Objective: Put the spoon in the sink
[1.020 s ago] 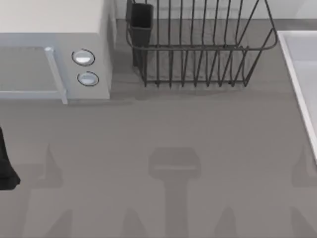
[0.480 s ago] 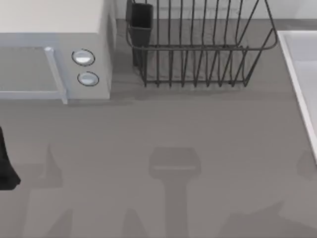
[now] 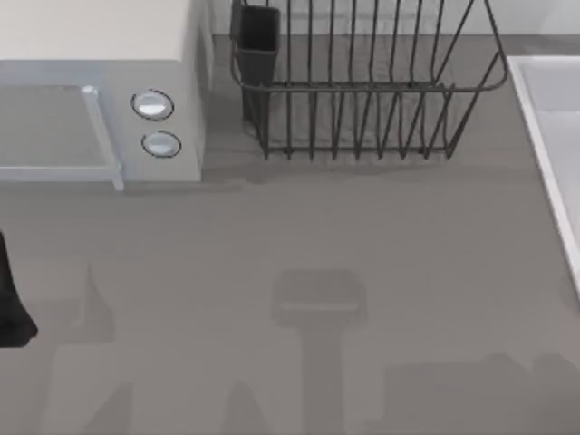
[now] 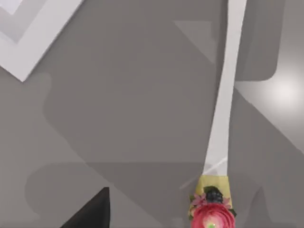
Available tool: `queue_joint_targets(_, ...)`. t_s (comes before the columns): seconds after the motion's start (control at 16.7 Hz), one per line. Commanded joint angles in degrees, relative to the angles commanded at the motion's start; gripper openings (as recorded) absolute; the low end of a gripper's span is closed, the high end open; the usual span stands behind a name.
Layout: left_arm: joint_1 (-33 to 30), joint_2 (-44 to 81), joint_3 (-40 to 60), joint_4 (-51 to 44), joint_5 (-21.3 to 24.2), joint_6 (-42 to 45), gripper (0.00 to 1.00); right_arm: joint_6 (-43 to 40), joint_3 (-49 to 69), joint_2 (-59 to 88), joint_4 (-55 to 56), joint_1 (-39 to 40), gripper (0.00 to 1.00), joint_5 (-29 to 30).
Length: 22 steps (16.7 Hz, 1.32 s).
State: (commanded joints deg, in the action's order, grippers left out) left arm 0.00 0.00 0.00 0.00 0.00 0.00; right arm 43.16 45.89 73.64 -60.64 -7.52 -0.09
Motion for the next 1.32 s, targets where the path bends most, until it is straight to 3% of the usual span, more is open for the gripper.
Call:
queue_joint_targets(0.48, 0.00, 0.00, 0.00, 0.00, 0.00, 0.00, 1.00, 1.11, 0.48, 2.05, -0.45, -0.01, 1.00, 0.04)
queue_joint_targets(1.02, 0.00, 0.00, 0.00, 0.00, 0.00, 0.00, 1.00, 1.51, -12.11, 12.92, 23.49, 0.04, 1.00, 0.03)
queue_joint_targets(1.32, 0.00, 0.00, 0.00, 0.00, 0.00, 0.00, 1.00, 1.59, -14.09, 14.69, 26.83, 0.07, 1.00, 0.03)
